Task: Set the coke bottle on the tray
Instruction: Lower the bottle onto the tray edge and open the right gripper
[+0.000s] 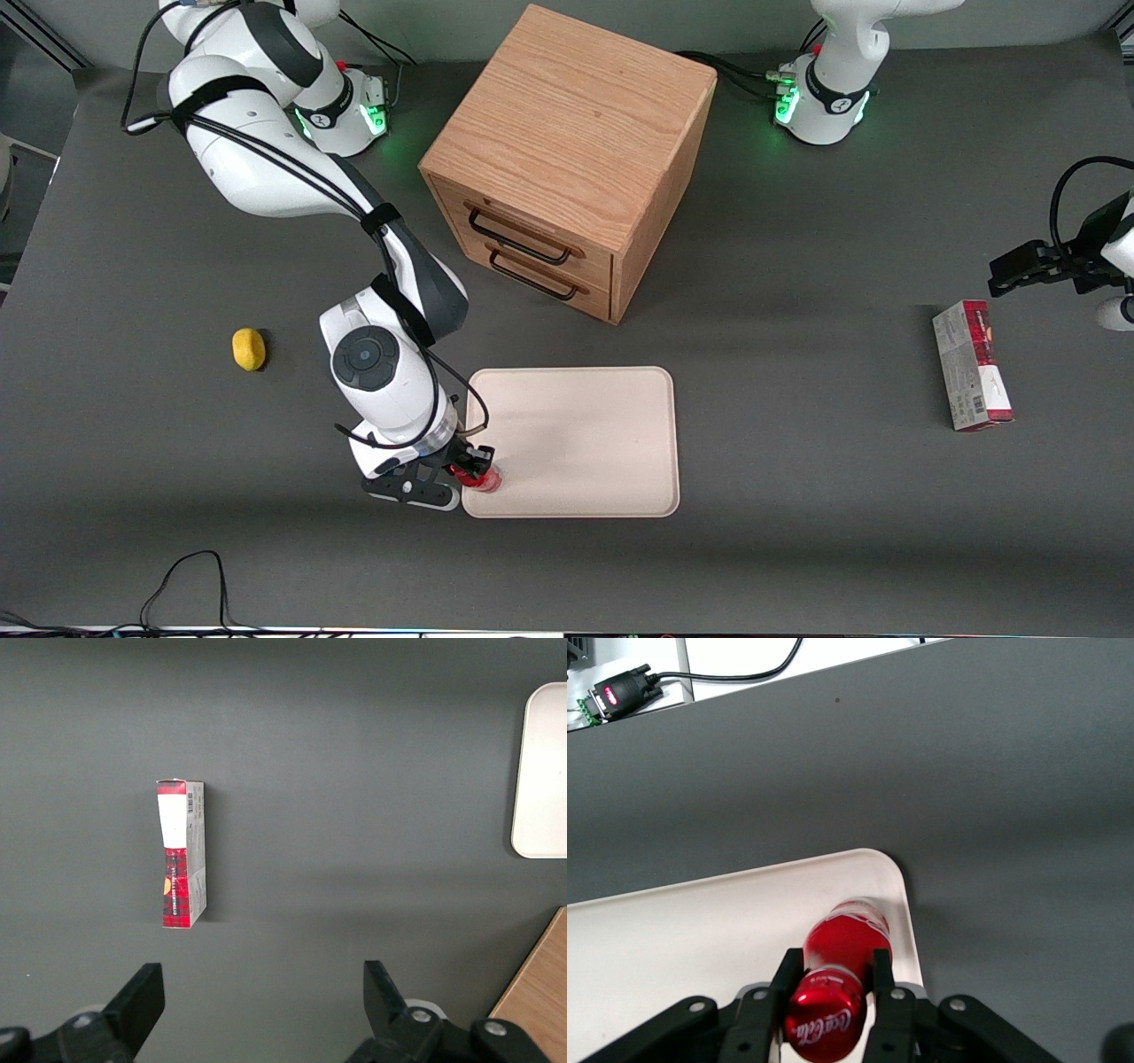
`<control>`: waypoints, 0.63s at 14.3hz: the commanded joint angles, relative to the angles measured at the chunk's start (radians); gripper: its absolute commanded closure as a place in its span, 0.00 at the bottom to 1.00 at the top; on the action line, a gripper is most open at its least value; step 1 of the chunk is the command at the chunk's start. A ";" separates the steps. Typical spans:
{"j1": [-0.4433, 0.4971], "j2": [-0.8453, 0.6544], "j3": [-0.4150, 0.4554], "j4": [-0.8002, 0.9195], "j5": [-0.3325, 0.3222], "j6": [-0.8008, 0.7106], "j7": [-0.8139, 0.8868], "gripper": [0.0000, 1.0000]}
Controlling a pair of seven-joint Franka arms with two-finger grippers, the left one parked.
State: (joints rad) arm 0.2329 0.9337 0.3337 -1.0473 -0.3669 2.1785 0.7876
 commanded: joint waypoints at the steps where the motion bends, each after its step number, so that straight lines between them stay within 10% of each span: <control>1: 0.003 -0.001 0.004 0.006 -0.035 0.029 -0.005 0.03; 9: -0.010 -0.179 -0.013 -0.083 -0.003 -0.116 -0.030 0.00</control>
State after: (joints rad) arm 0.2301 0.8749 0.3341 -1.0462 -0.3802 2.1600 0.7819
